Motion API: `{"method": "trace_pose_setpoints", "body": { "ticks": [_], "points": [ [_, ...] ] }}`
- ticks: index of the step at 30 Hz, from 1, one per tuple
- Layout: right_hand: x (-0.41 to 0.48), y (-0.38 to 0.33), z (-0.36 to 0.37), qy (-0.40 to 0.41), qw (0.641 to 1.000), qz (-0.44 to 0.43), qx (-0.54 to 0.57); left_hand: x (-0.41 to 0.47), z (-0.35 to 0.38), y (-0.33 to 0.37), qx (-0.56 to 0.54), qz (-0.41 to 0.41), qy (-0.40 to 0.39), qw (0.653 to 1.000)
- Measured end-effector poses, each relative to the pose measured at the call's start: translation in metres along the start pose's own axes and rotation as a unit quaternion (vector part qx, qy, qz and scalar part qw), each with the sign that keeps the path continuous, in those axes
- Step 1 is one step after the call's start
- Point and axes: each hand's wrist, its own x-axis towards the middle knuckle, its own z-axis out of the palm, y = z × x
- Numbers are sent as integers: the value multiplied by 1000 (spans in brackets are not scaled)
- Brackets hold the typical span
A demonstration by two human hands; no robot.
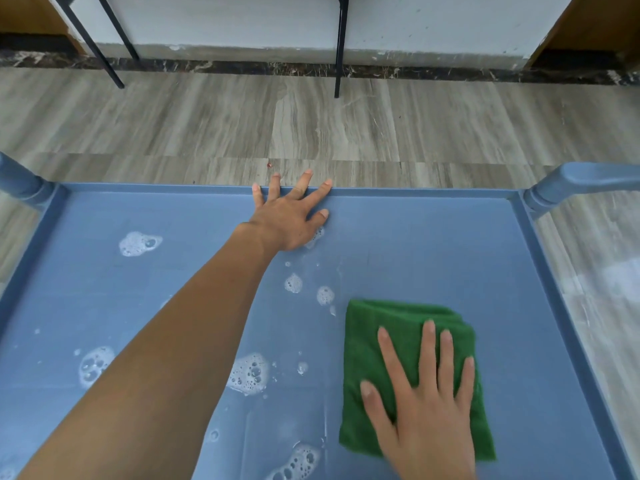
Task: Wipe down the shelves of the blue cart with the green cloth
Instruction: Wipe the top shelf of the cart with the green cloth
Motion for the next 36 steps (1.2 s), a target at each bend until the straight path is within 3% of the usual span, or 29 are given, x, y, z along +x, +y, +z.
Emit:
{"method": "trace_pose_setpoints", "body": {
  "ticks": [6,11,17,25,36],
  "points": [
    [-76,-2,16,8,994,40,-100,-2,-1,1,-10,-7,-8,1000],
    [-77,-12,16,13,993,72,-96,2,-13,-1,-30,-16,-21,999],
    [-68,-10,21,11,997,44,-69,3,-6,-18,-44,-25,22,998],
    [8,-27,8,9,1000,20,11,7,-3,-21,-54,-5,31,998],
    [161,-50,7,-33,999,39,12,15,2,-28,-105,12,33,994]
  ]
}}
